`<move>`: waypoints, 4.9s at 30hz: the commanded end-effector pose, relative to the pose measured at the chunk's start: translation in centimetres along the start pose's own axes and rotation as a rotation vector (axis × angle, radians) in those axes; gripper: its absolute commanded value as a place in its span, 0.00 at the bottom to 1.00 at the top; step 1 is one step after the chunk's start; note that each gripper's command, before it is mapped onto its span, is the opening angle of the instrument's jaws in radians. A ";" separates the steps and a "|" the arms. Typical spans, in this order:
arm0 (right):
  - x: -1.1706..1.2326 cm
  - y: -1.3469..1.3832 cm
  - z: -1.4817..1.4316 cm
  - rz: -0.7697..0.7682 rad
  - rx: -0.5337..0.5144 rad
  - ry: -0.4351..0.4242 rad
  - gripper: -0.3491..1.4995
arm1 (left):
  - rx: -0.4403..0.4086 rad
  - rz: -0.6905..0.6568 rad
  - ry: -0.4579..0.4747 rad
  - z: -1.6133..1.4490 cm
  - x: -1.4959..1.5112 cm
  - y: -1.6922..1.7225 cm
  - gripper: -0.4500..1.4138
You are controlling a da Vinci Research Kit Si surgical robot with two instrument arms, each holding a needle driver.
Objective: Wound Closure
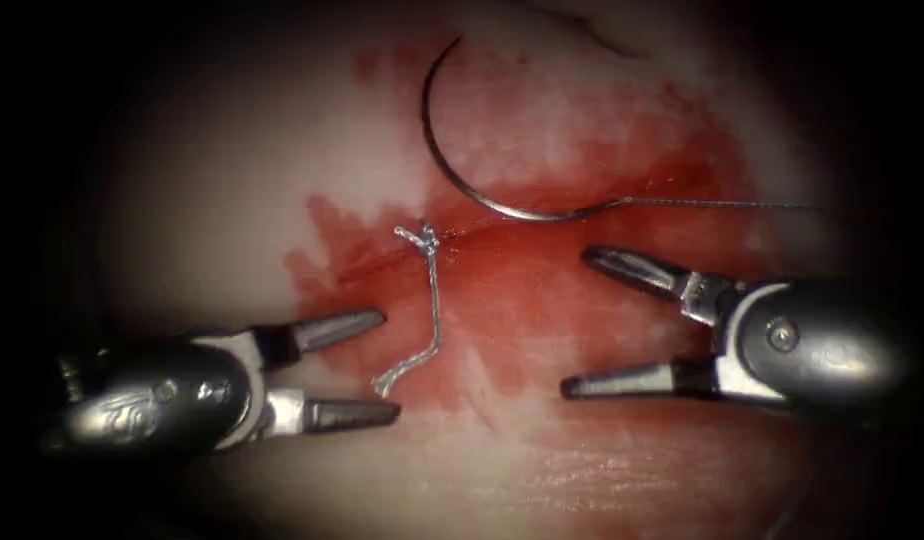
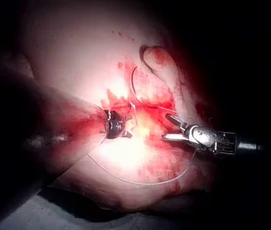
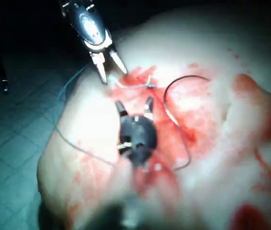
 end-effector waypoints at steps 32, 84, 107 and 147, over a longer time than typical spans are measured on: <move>-0.05 -0.12 0.35 -0.048 0.041 -0.015 0.97 | -0.123 0.038 0.070 -0.24 0.43 -0.32 0.28; -0.04 -0.18 0.35 -0.049 0.059 -0.038 0.96 | 0.036 -0.243 -0.358 0.16 0.33 0.06 0.33; -0.03 -0.19 0.34 -0.049 0.062 -0.041 0.96 | 0.078 -0.331 -0.351 -0.09 0.59 -0.01 0.05; -0.04 -0.23 0.37 -0.051 0.067 -0.050 0.96 | 0.151 -0.230 -0.431 0.26 0.54 0.06 0.56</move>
